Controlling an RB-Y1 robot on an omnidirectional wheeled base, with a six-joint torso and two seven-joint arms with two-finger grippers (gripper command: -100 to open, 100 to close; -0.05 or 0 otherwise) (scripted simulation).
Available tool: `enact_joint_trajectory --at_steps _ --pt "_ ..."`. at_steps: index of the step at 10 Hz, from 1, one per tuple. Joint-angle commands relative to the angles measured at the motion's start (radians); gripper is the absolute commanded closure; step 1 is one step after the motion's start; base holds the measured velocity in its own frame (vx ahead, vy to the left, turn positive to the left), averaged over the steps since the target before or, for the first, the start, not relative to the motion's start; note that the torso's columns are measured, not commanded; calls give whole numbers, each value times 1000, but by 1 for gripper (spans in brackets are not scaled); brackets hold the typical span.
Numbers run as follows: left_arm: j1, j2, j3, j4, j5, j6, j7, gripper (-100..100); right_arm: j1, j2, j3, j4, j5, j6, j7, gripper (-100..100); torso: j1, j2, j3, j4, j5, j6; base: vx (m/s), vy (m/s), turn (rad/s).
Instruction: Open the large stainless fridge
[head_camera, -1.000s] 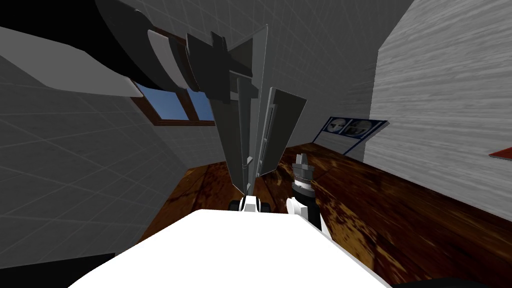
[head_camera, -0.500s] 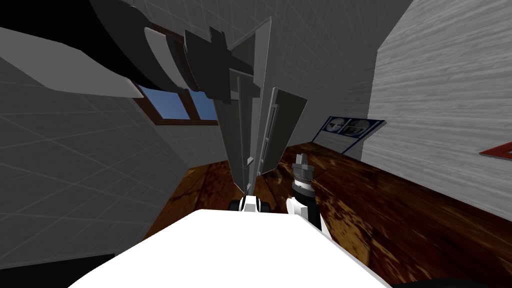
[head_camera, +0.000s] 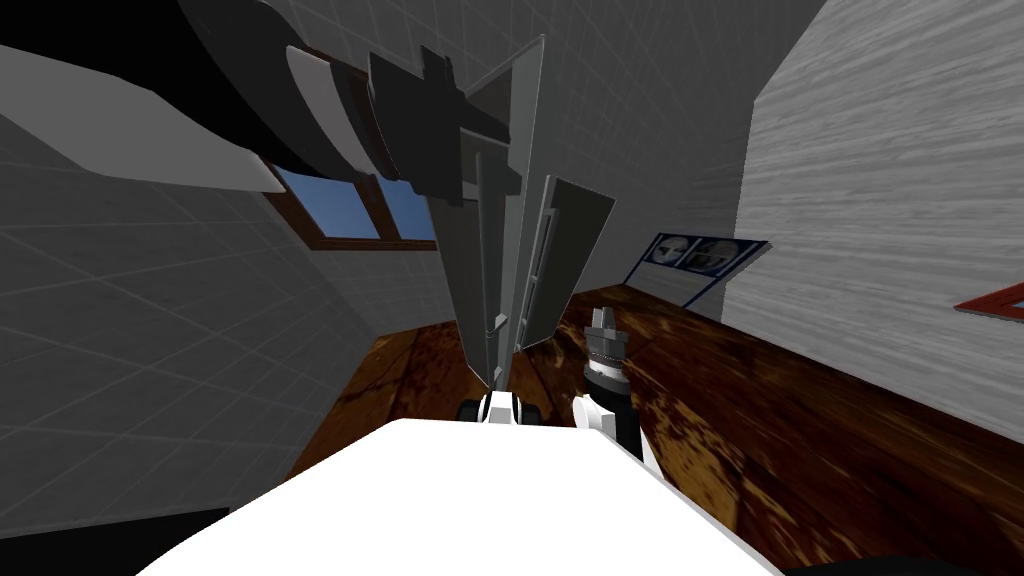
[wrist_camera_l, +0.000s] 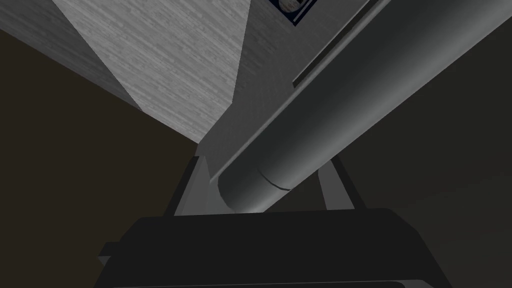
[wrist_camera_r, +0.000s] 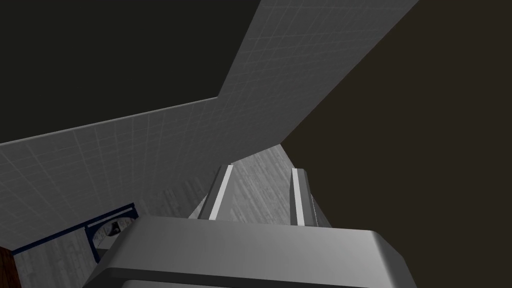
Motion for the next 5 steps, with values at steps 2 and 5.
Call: enact_joint_trajectory --at_steps 2,5 --pt "-14 -7 15 -22 1 -36 -3 100 0 0 0 0 0 0 0 0 1 1 -5 0 1 0 -62 108 -77" --pt "-20 51 45 29 52 -4 34 -100 0 0 0 0 0 0 0 0 0 3 -13 -2 6 -3 -21 28 6"
